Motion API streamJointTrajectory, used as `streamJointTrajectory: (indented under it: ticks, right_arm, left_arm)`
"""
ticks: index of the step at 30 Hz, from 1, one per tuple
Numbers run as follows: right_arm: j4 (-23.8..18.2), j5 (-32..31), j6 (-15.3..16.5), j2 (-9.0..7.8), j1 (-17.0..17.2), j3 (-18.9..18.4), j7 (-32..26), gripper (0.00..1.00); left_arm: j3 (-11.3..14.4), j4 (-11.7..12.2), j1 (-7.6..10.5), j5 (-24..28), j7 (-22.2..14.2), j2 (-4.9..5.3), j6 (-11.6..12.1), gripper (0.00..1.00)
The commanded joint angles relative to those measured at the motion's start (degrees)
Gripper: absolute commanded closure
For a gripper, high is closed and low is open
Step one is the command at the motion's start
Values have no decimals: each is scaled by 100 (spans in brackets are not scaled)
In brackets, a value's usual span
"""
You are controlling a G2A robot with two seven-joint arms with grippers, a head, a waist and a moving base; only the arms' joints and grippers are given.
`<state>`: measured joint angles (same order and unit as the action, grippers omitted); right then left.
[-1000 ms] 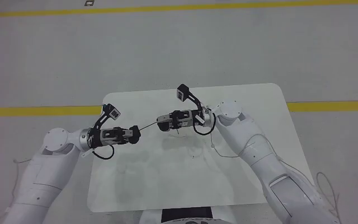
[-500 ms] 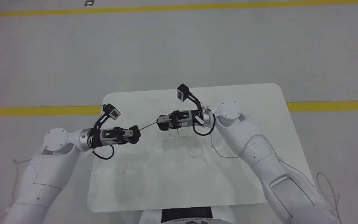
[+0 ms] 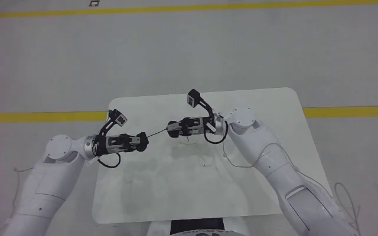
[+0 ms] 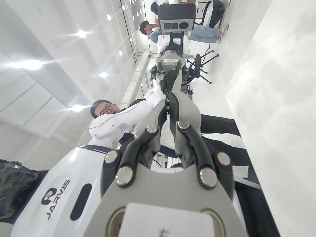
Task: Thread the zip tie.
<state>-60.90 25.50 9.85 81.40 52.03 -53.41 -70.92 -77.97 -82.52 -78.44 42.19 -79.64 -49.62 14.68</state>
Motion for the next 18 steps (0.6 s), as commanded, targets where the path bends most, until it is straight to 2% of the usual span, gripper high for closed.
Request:
streamJointTrajectory:
  ticks: [1, 5, 7, 8, 9, 18]
  right_arm:
    - [-14, -7, -8, -9, 2, -5, 1, 100]
    - [-49, -6, -9, -25, 10, -13, 8, 100]
    - [-58, 1, -8, -33, 18, -19, 28, 100]
    - [-56, 9, -5, -37, 25, -29, 50, 100]
    - [-52, 21, -3, -41, 35, -41, 76, 100]
    - [-88, 149, -54, -85, 160, -163, 369, 100]
  left_arm:
    - [0, 0, 0, 0, 0, 0, 0, 100]
    - [0, 0, 0, 0, 0, 0, 0, 100]
    - [0, 0, 0, 0, 0, 0, 0, 52]
    - [0, 0, 0, 0, 0, 0, 0, 19]
    - [0, 0, 0, 0, 0, 0, 0, 0]
    - [0, 0, 0, 0, 0, 0, 0, 0]
